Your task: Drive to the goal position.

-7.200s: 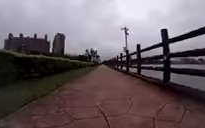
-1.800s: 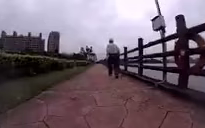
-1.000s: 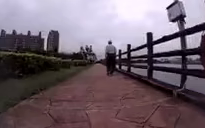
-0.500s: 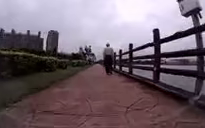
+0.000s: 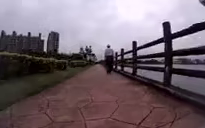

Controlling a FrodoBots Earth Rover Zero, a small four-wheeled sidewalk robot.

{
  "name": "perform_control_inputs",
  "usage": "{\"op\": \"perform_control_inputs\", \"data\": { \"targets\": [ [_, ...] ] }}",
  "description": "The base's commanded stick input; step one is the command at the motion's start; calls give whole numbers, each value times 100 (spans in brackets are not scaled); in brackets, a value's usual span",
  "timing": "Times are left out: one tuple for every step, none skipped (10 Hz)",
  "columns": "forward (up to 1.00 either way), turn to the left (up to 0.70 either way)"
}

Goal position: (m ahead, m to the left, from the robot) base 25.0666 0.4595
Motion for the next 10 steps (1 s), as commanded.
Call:
{"op": "perform_control_inputs", "data": {
  "targets": [
    [100, 0],
    [100, 0],
    [100, 0],
    [100, 0],
    [100, 0],
    [100, 0],
    [100, 0],
    [100, 0],
    [100, 0],
    [100, 0]
  ]
}}
